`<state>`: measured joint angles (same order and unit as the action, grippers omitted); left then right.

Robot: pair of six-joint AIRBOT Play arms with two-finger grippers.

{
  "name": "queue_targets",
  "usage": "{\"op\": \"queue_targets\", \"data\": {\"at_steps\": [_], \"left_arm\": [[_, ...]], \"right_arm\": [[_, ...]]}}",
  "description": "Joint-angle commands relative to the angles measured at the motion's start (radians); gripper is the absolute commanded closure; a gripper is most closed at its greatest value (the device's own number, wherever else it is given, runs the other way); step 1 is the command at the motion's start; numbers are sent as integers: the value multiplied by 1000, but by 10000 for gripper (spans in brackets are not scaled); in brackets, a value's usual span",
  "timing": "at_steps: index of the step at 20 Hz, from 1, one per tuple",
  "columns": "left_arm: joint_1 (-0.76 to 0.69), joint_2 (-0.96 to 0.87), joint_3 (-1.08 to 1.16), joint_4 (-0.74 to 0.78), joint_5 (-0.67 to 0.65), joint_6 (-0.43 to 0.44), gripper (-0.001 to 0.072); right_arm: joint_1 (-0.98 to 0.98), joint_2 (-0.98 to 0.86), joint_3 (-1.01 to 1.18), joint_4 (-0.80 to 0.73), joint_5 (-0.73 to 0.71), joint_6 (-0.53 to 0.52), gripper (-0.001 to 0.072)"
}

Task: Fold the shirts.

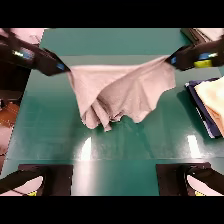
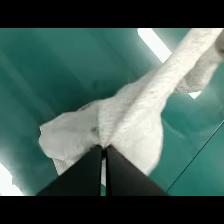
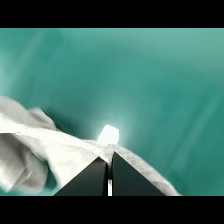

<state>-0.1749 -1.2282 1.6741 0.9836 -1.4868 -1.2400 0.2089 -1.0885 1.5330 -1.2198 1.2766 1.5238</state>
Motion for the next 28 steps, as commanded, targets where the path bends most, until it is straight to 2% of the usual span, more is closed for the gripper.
{"op": "queue_targets", "data": {"at_steps": [1,4,5,6,7,9,11,13,15,20,23,26,28], "left_arm": [[1,-164,-156,31,124,43,685],[13,-309,-160,26,161,34,683],[24,-327,-160,26,164,35,622],[45,-328,-158,26,162,27,338],[69,-326,-146,26,145,7,164],[134,-322,-118,0,60,5,168],[187,-320,-142,-92,-16,10,168],[198,-319,-232,-147,-31,27,168],[177,-319,-353,-154,13,47,168],[109,-320,-526,-171,271,72,168],[65,-320,-532,-253,344,159,169],[30,-326,-532,-254,428,148,169],[30,-326,-532,-258,429,113,170]], "right_arm": [[3,-132,-80,-11,-28,12,700],[3,-224,-91,-11,-31,12,700],[1,-238,-91,-12,-32,12,699],[0,-244,-91,-14,-39,12,700],[-11,-243,-91,-13,-46,11,699],[-38,-230,-91,-13,-46,11,700],[-69,-207,-91,-12,-46,12,699],[-97,-183,-91,-12,-45,12,700],[-114,-160,-91,-12,-46,12,700],[-120,-145,-92,-11,-42,12,699],[-119,-145,-92,-11,-41,12,699],[-119,-145,-92,-11,-27,12,699],[-119,-145,-92,-11,-12,12,699]]}}
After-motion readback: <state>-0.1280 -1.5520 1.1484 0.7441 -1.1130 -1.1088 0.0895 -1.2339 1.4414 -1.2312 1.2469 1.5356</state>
